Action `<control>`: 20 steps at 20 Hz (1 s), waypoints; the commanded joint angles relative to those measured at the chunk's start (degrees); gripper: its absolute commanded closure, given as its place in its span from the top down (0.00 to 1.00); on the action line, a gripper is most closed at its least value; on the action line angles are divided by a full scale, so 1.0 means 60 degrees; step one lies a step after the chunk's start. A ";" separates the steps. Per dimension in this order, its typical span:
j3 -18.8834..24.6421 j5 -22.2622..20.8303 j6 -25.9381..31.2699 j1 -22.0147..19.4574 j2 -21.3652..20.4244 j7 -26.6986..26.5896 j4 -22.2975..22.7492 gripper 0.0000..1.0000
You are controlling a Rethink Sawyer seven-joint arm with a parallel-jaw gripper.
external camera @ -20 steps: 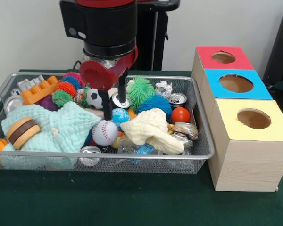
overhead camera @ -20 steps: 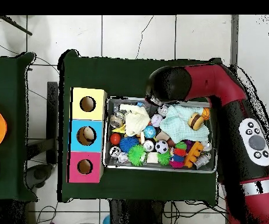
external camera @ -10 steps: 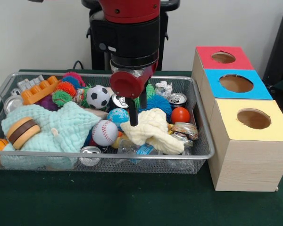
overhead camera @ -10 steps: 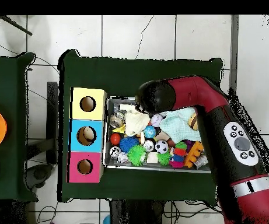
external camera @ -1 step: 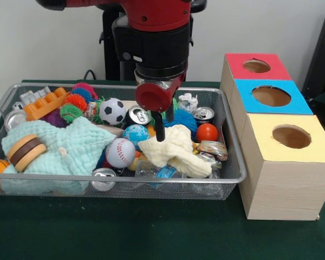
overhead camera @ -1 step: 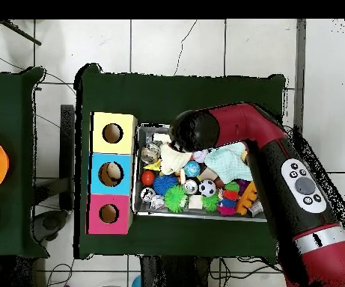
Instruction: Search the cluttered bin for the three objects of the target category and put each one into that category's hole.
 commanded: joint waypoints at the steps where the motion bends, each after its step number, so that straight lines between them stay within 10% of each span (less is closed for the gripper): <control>1: -0.0521 -0.0229 -0.1116 -0.0054 0.0021 0.0866 0.0885 1.00; 20: -0.0819 0.0303 -0.0632 0.0291 -0.0082 0.0781 0.0463 1.00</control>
